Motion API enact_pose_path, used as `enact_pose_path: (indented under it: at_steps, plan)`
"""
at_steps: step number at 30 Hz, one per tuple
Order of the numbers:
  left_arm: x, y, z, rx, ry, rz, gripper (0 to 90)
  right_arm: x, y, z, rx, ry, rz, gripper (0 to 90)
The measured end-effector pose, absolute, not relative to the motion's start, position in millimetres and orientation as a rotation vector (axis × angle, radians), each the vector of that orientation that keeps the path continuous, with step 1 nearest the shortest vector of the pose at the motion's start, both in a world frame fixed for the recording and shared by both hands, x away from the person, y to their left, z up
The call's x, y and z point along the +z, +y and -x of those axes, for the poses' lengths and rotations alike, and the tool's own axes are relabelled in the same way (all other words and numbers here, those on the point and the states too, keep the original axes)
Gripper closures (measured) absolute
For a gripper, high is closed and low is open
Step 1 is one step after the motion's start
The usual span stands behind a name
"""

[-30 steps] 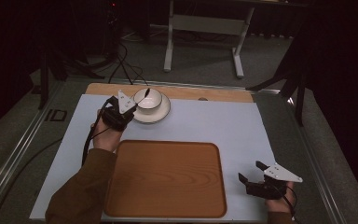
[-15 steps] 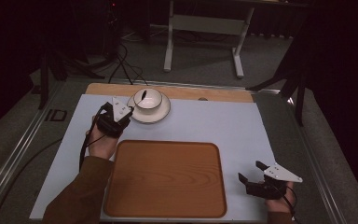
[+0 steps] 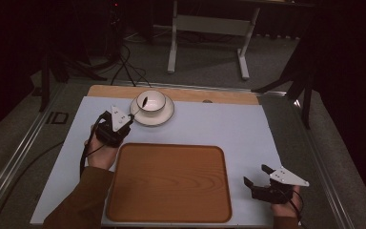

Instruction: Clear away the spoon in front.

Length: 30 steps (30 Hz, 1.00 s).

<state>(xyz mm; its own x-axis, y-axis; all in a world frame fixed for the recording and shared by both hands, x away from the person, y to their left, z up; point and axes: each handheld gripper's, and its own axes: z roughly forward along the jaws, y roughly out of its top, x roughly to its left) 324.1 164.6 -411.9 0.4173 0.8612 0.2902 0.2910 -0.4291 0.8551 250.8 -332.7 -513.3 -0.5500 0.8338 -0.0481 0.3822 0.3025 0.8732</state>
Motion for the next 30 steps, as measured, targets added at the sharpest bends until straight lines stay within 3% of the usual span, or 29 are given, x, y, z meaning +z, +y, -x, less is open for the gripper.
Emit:
enact_pose_path:
  at_steps: [30]
  plan:
    - [-427.5, 175.2, -300.1, 0.932, 1.034, -1.889, 89.0, -511.8, -332.9, -249.1, 1.187, 2.054, -1.076, 13.8]
